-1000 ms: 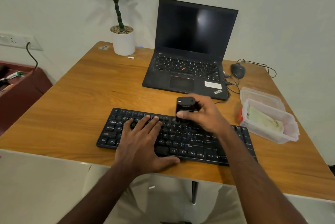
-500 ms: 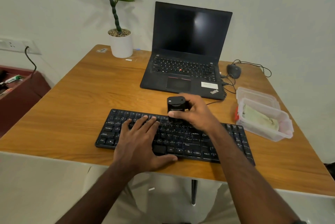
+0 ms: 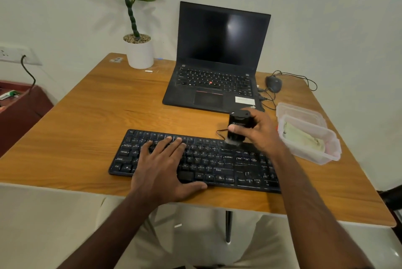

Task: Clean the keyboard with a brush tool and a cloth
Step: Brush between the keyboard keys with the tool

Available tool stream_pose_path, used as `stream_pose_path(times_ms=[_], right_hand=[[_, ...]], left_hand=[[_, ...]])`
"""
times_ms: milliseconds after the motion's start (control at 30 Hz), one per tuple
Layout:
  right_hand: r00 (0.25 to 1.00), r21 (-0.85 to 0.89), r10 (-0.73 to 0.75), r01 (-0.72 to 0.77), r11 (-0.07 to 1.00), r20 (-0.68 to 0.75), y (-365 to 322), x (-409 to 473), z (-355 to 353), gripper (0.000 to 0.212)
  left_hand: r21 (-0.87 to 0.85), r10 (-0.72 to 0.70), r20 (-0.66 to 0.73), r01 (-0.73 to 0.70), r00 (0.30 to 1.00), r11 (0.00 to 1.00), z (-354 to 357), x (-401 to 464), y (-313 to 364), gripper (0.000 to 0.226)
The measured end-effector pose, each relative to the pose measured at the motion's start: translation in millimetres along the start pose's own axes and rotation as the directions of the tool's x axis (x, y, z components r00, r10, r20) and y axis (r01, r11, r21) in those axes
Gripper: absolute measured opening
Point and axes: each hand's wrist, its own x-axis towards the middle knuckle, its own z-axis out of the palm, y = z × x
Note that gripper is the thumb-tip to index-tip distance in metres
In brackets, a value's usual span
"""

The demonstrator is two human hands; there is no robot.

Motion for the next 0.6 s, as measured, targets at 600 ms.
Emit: stream_pose_path(times_ms=[600], right_hand=[[0.993,-0.016,0.025,-0.027,1.0,-0.113,11,-17,-12,0.025]], left_hand=[[0.015,-0.002,0.005,0.002,1.0,1.0,-2,-1,1,0.116]])
